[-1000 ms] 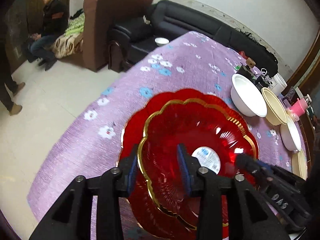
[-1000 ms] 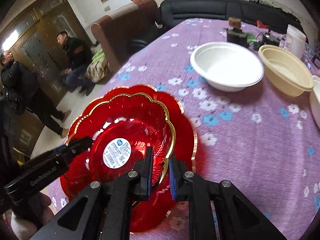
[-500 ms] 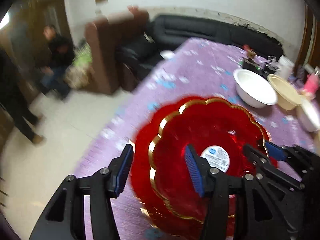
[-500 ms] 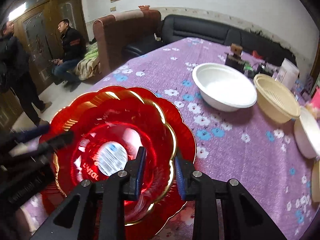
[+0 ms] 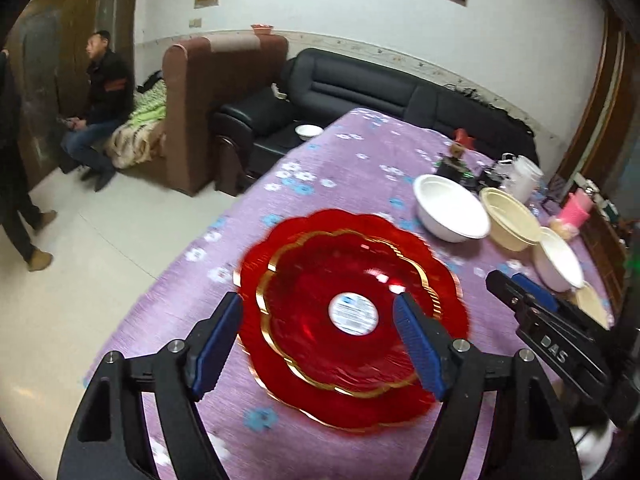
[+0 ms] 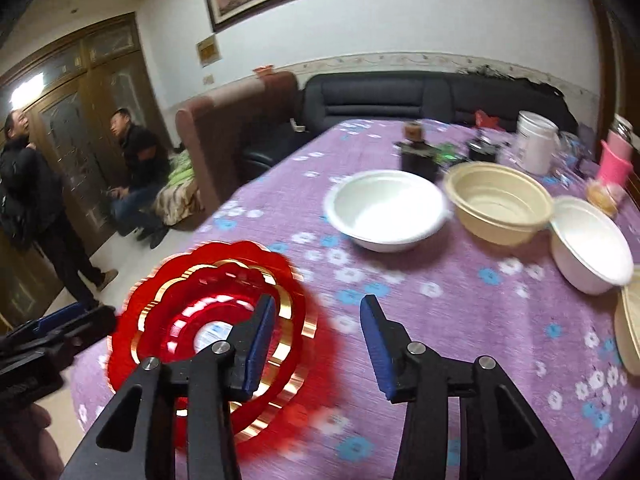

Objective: Organize plates and bowls
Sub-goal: 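Move the right gripper to the white bowl and grip its rim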

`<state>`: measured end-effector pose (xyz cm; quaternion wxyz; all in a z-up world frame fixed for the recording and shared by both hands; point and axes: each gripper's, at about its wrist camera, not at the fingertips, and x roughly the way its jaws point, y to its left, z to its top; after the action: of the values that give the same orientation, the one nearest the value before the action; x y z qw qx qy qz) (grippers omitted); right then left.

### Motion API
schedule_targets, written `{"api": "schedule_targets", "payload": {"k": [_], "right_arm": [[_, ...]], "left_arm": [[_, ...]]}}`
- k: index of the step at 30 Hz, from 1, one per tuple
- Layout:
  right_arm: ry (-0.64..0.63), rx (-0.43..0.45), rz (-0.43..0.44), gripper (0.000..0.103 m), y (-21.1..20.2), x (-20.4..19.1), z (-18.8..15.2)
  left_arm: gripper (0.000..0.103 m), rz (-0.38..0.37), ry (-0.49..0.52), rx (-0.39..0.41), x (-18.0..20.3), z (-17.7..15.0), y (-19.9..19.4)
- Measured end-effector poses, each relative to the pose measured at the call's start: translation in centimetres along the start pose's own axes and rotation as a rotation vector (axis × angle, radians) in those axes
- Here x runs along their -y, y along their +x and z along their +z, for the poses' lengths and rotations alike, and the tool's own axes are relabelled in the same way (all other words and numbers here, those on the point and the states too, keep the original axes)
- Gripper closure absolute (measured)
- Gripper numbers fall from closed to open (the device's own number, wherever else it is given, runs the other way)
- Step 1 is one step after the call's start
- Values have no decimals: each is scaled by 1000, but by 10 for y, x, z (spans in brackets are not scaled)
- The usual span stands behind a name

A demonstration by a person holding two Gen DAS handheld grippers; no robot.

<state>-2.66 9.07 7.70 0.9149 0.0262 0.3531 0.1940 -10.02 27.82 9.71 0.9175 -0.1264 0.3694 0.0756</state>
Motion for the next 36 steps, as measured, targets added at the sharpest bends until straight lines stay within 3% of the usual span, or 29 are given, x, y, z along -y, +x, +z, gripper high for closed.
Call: {"api": "schedule_targets", "payload": {"k": [6,11,19,27,32,34,35,36], "right_arm": [[183,-68,-60,55,-1,75,-12],[281,-87,-76,55,0,116,-10],[321,-101,-3,55,31,119,26],[450,-159,25,54,97,128,65],[577,-222,63,55,132,139,68],[619,-225,76,70,137,143,65],[616,-228,82,85,137,144,64],[610,-240,103,88,136,144,63]], "left_arm": [[26,-66,14,-23,24,-8,3],[26,-100,13,-52,36,-14,10],[26,-118,11,-73,36,-16,17],[26,-107,-7,-88,21,-13,25],[26,-95,-8,-92,14,-11,28],[26,-91,-10,-93,11,-10,28],[26,-89,-12,-92,10,-10,28],[26,-88,-14,-91,10,-9,27]]}}
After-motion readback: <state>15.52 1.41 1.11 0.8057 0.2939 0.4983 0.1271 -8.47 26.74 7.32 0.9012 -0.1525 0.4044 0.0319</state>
